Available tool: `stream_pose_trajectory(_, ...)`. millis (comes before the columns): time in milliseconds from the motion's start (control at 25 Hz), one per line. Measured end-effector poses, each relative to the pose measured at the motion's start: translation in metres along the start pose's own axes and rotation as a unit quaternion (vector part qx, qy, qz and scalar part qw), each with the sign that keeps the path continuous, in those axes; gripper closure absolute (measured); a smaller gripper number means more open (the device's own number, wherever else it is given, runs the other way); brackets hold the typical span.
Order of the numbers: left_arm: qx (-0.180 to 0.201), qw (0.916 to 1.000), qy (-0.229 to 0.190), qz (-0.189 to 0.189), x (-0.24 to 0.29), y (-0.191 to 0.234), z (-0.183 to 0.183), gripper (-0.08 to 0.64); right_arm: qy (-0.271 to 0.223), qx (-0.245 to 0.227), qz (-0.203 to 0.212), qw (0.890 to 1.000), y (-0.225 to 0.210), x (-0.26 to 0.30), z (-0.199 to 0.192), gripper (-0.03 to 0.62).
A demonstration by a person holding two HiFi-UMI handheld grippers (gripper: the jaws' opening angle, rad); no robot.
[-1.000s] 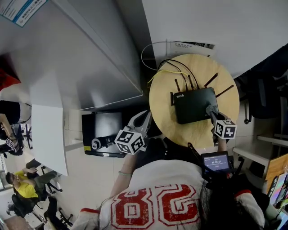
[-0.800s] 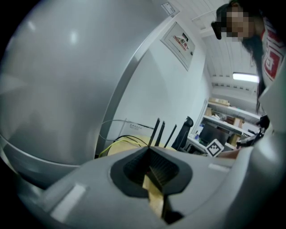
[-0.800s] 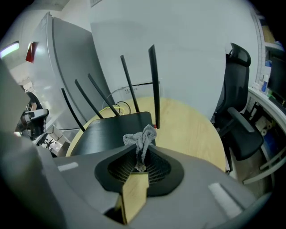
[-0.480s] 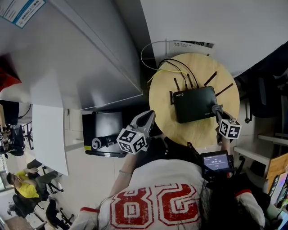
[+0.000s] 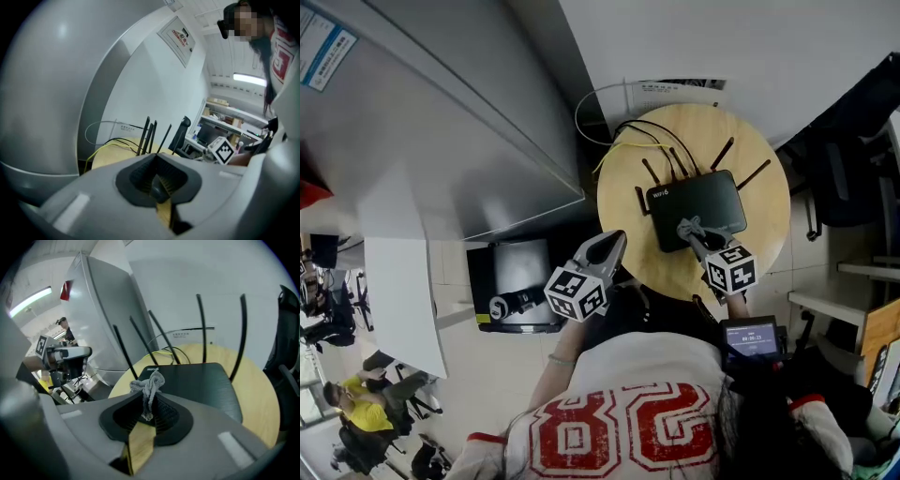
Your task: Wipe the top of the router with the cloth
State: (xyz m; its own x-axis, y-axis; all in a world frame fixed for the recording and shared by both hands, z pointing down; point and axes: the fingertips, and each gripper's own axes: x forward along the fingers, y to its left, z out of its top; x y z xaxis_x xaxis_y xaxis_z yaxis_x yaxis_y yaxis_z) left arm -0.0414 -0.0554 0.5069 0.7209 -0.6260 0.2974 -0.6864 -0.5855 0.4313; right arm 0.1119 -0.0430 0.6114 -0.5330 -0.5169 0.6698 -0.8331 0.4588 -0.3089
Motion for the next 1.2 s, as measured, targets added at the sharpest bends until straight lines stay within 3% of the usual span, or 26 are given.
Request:
stream_pose_trajectory(200, 0.014, 0.9994, 0.015, -0.027, 0.010, -0.014, -0.004, 0.558, 0.036, -0.046, 0.068, 0.996, 0.053, 0.020, -0.018, 0.535)
stream_pose_trajectory(400, 0.022, 0.9982, 0.021, -0.053, 0.018, -0.030, 0.000, 0.558, 0.058, -0.064, 0.080, 0.993, 0.065, 0.026, -0.031, 0.535)
stream_pose_trajectory(760, 0.039, 0.9944, 0.031, -0.093, 0.030, -0.054, 0.003, 0.558, 0.050, -0.014, 0.027, 0.998, 0.020, 0.007, -0.045, 0.535)
stream_pose_trajectory(1200, 0.054, 0.9907, 0.055, -0.112, 0.040, -0.066, -0.005, 0.558, 0.019, 0.051, -0.065, 0.996, -0.073, -0.035, -0.050, 0.535)
